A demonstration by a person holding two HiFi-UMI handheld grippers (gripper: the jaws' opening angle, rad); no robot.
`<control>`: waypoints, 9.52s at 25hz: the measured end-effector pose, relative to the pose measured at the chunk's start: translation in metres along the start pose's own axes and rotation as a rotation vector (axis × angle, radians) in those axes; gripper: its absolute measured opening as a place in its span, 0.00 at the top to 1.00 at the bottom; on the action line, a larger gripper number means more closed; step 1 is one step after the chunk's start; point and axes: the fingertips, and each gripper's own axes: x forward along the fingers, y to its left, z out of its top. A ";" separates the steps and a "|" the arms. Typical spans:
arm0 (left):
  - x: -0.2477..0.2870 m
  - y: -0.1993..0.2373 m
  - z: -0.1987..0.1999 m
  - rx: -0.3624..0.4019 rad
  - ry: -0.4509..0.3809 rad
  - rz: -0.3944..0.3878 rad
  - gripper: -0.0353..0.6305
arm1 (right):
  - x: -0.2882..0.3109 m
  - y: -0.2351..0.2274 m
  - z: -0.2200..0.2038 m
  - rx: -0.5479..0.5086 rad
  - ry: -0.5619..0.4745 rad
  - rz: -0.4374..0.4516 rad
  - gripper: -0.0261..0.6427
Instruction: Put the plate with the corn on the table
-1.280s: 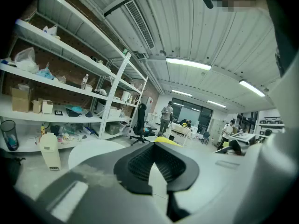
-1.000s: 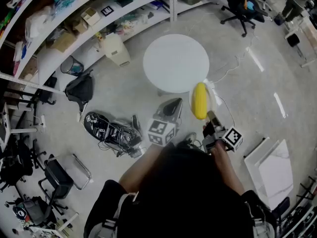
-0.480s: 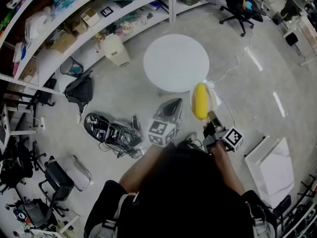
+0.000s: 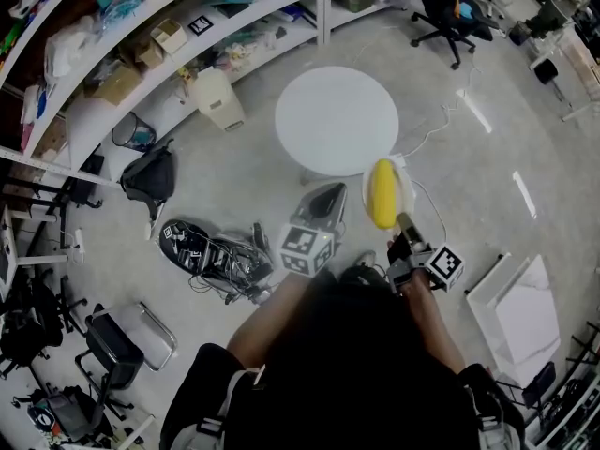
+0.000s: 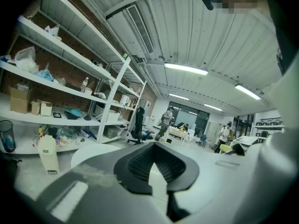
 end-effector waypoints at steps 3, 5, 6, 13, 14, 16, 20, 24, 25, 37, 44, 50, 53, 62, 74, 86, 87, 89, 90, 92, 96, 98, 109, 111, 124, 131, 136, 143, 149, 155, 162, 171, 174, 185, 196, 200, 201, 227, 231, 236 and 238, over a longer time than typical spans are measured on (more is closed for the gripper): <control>-0.005 0.004 0.007 0.008 -0.008 -0.015 0.94 | 0.001 0.005 -0.007 0.013 -0.013 0.012 0.91; -0.006 0.007 0.011 0.016 -0.011 -0.026 0.94 | 0.005 0.007 -0.010 0.013 -0.023 0.013 0.91; -0.007 0.009 0.012 0.016 -0.011 -0.031 0.94 | 0.006 0.008 -0.012 0.016 -0.027 0.014 0.91; 0.006 0.006 0.014 0.005 -0.001 -0.042 0.94 | 0.009 0.008 -0.001 0.033 -0.037 0.015 0.91; 0.010 0.006 0.014 0.004 -0.002 -0.043 0.94 | 0.010 0.008 0.001 0.030 -0.036 0.017 0.91; 0.017 0.008 0.016 0.006 -0.004 -0.042 0.94 | 0.016 0.009 0.005 0.029 -0.032 0.026 0.91; 0.033 0.009 0.015 0.006 -0.002 -0.034 0.94 | 0.025 0.008 0.015 0.032 -0.021 0.035 0.91; 0.053 0.012 0.016 0.002 0.001 -0.023 0.94 | 0.034 0.006 0.030 0.011 -0.008 0.037 0.91; 0.058 0.011 0.016 0.000 0.001 -0.020 0.94 | 0.037 0.007 0.034 0.012 -0.005 0.043 0.91; 0.110 0.026 0.026 -0.012 0.004 0.006 0.94 | 0.071 0.003 0.077 0.014 0.020 0.026 0.91; 0.133 0.032 0.029 -0.012 0.015 0.009 0.94 | 0.089 0.002 0.093 0.021 0.031 0.036 0.91; 0.150 0.041 0.038 -0.011 0.023 0.019 0.94 | 0.103 0.003 0.107 0.013 0.043 0.017 0.91; 0.161 0.041 0.036 -0.010 0.030 0.026 0.94 | 0.108 0.001 0.115 0.023 0.046 0.021 0.91; 0.198 0.034 0.035 -0.012 0.040 0.037 0.94 | 0.116 -0.005 0.149 0.014 0.068 0.017 0.91; 0.242 0.018 0.044 -0.009 0.018 0.090 0.94 | 0.125 -0.018 0.198 -0.001 0.116 0.025 0.91; 0.264 0.020 0.054 -0.005 -0.005 0.139 0.94 | 0.136 -0.033 0.223 0.009 0.134 0.026 0.91; 0.266 0.021 0.053 -0.006 -0.004 0.139 0.94 | 0.138 -0.033 0.224 0.012 0.133 0.027 0.91; 0.268 0.023 0.050 -0.009 0.001 0.137 0.94 | 0.141 -0.036 0.226 0.015 0.131 0.027 0.91; 0.270 0.024 0.048 -0.010 0.006 0.137 0.94 | 0.143 -0.037 0.227 0.013 0.130 0.027 0.91; 0.274 0.026 0.045 -0.010 0.011 0.136 0.94 | 0.147 -0.040 0.231 0.009 0.127 0.031 0.91; 0.282 0.033 0.040 -0.012 0.019 0.132 0.94 | 0.157 -0.045 0.235 -0.014 0.125 0.032 0.91; 0.287 0.038 0.037 -0.019 0.023 0.133 0.94 | 0.163 -0.046 0.235 -0.008 0.126 0.037 0.91; 0.315 0.073 0.033 -0.051 0.026 0.157 0.94 | 0.196 -0.058 0.243 -0.013 0.134 0.022 0.91; 0.319 0.082 0.030 -0.057 0.033 0.161 0.94 | 0.205 -0.059 0.243 -0.015 0.134 0.035 0.91; 0.354 0.117 -0.001 -0.089 0.075 0.152 0.94 | 0.249 -0.085 0.246 0.003 0.138 0.056 0.91; 0.368 0.134 -0.012 -0.105 0.081 0.151 0.94 | 0.264 -0.095 0.245 0.028 0.127 0.062 0.91; 0.379 0.142 -0.021 -0.111 0.095 0.151 0.94 | 0.276 -0.101 0.247 0.023 0.132 0.073 0.91; 0.389 0.152 -0.028 -0.120 0.096 0.146 0.94 | 0.292 -0.110 0.246 0.011 0.136 0.086 0.91; 0.395 0.160 -0.035 -0.136 0.106 0.140 0.94 | 0.305 -0.118 0.243 0.011 0.144 0.086 0.91; 0.401 0.170 -0.046 -0.139 0.105 0.147 0.94 | 0.313 -0.135 0.240 0.034 0.147 0.072 0.91; 0.404 0.183 -0.059 -0.142 0.117 0.151 0.94 | 0.330 -0.148 0.233 0.031 0.151 0.079 0.91; 0.405 0.196 -0.079 -0.156 0.124 0.155 0.94 | 0.349 -0.167 0.222 0.039 0.159 0.080 0.91; 0.407 0.201 -0.083 -0.159 0.125 0.156 0.94 | 0.355 -0.171 0.219 0.051 0.156 0.084 0.91; 0.410 0.212 -0.094 -0.175 0.114 0.165 0.94 | 0.369 -0.190 0.213 0.045 0.151 0.084 0.91; 0.408 0.221 -0.107 -0.192 0.117 0.178 0.94 | 0.380 -0.206 0.209 0.048 0.142 0.067 0.91; 0.408 0.224 -0.111 -0.195 0.120 0.177 0.94 | 0.385 -0.209 0.206 0.047 0.145 0.064 0.91; 0.408 0.225 -0.112 -0.196 0.121 0.177 0.94 | 0.387 -0.209 0.206 0.048 0.145 0.064 0.91; 0.418 0.235 -0.124 -0.239 0.119 0.177 0.94 | 0.411 -0.227 0.201 0.050 0.198 -0.028 0.91; 0.418 0.235 -0.127 -0.242 0.120 0.180 0.94 | 0.410 -0.229 0.201 0.049 0.205 -0.037 0.91; 0.418 0.235 -0.131 -0.251 0.119 0.193 0.94 | 0.410 -0.233 0.202 0.047 0.203 -0.054 0.91; 0.418 0.235 -0.132 -0.253 0.121 0.188 0.94 | 0.411 -0.233 0.203 0.031 0.201 -0.063 0.91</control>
